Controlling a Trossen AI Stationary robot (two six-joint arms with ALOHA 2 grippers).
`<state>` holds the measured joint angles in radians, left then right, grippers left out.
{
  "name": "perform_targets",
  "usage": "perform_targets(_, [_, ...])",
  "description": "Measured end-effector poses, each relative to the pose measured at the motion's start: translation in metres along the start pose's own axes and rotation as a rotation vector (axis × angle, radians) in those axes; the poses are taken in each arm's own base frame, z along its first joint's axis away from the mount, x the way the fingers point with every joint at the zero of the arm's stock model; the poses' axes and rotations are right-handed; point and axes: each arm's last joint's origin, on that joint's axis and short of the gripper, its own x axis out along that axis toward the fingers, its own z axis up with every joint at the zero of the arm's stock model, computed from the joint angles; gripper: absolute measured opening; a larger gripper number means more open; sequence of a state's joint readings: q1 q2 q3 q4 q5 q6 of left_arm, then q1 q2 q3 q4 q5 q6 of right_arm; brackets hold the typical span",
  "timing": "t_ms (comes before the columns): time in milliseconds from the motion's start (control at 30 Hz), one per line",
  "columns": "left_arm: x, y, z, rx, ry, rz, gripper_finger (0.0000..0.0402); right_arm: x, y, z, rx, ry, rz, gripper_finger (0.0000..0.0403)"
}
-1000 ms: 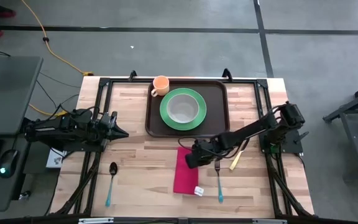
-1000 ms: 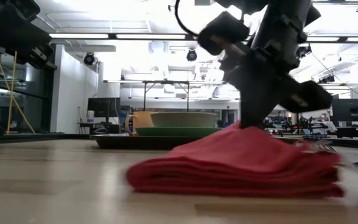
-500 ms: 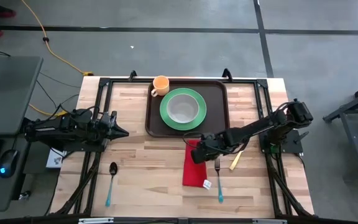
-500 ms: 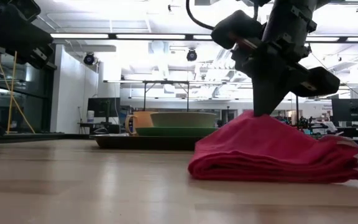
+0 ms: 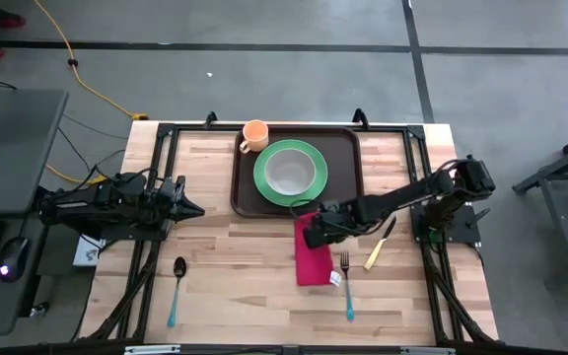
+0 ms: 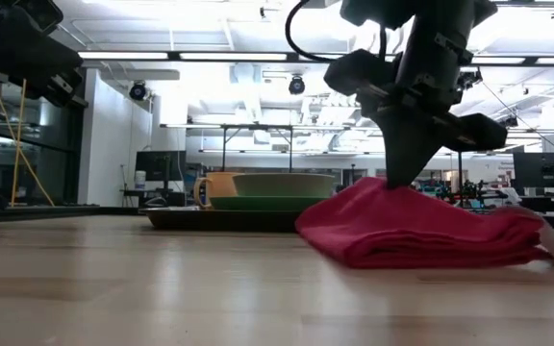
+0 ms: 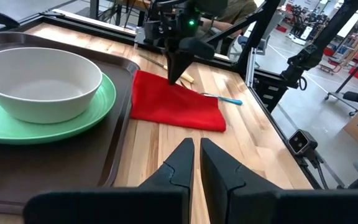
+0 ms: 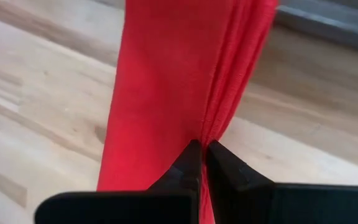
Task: Set up tray
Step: Put the red table napkin on the brown tray to the right of the green plate
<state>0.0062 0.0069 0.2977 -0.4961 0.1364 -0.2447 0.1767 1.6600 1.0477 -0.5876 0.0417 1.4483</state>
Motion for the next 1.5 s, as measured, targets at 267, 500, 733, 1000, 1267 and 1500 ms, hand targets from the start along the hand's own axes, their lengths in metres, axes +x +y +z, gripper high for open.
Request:
perform_targets(267, [0.000, 0.000, 0.000, 0.000, 0.001, 0.000, 0.0056, -0.001, -0.003, 0.010, -0.004, -0.004, -0.011, 0.0000])
perform_targets(500, [0.000, 0.000, 0.000, 0.000, 0.001, 0.000, 0.0056, -0.021, -0.004, 0.018, 0.015, -0.061, 0.034, 0.0000])
perform_targets(733, [0.000, 0.000, 0.000, 0.001, 0.001, 0.000, 0.0056, -0.036, -0.011, 0.022, 0.027, -0.101, 0.008, 0.0000])
perform_targets(1000, [0.000, 0.000, 0.000, 0.001, 0.001, -0.001, 0.0056, -0.040, -0.016, 0.026, 0.038, -0.120, -0.021, 0.0000])
perform_targets(1267, [0.000, 0.000, 0.000, 0.000, 0.001, -0.001, 0.0056, -0.041, -0.022, 0.034, 0.036, -0.104, -0.067, 0.0000])
perform_targets(1500, [0.000, 0.000, 0.000, 0.000, 0.001, -0.001, 0.0056, -0.051, -0.025, 0.036, 0.028, -0.105, -0.049, 0.0000])
